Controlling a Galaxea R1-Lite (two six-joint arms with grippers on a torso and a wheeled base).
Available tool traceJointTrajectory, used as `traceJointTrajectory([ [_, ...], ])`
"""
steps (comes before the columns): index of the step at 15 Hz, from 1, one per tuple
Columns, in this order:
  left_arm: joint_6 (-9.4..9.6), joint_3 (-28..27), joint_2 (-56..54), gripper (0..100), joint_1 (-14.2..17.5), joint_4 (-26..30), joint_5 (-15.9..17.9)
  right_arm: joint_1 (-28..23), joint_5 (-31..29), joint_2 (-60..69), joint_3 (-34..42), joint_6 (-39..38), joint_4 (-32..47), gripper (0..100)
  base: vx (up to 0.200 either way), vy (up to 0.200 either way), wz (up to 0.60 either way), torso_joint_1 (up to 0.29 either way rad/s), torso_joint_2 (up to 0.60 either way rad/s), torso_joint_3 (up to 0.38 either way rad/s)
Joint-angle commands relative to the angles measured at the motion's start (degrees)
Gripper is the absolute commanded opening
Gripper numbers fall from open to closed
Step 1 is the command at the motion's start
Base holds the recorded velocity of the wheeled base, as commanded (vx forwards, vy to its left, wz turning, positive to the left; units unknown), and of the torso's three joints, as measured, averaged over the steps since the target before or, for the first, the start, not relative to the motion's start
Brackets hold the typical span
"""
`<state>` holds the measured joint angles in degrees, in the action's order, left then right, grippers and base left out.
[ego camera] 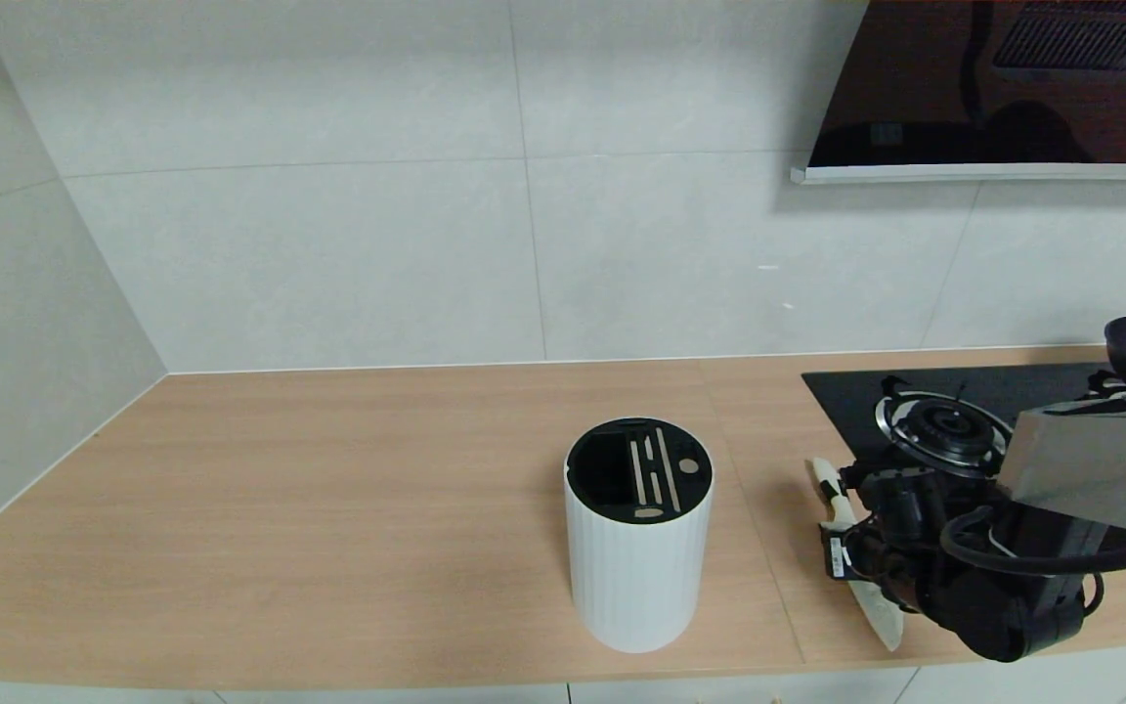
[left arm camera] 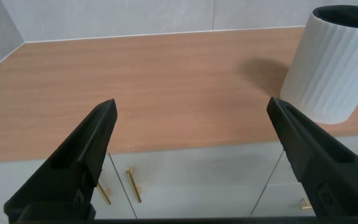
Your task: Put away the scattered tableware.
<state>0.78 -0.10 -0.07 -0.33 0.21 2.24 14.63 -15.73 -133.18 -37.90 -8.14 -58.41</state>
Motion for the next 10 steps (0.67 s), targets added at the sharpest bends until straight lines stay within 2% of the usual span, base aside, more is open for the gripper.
traceJointTrajectory([
  [1, 0.01, 0.0, 0.1, 100, 0.0, 0.0, 0.0, 0.1, 0.0, 3.6, 0.8, -0.1, -0.2, 0, 0.0, 0.0, 0.0, 0.0, 0.0, 0.0],
  [3, 0.01, 0.0, 0.1, 100, 0.0, 0.0, 0.0, 0.6, 0.1, 7.8, 2.2, -0.3, -0.2, 0, 0.0, 0.0, 0.0, 0.0, 0.0, 0.0],
  [6, 0.01, 0.0, 0.1, 100, 0.0, 0.1, 0.0, 5.2, 0.3, 20.2, 5.6, -0.3, 0.3, 0, 0.0, 0.0, 0.0, 0.0, 0.0, 0.0],
  [10, -0.16, 0.0, 0.1, 100, 0.0, 0.1, 0.0, 9.6, 0.5, 27.9, 8.5, -0.2, 0.2, 0, 0.0, 0.0, 0.0, 0.0, 0.0, 0.0],
])
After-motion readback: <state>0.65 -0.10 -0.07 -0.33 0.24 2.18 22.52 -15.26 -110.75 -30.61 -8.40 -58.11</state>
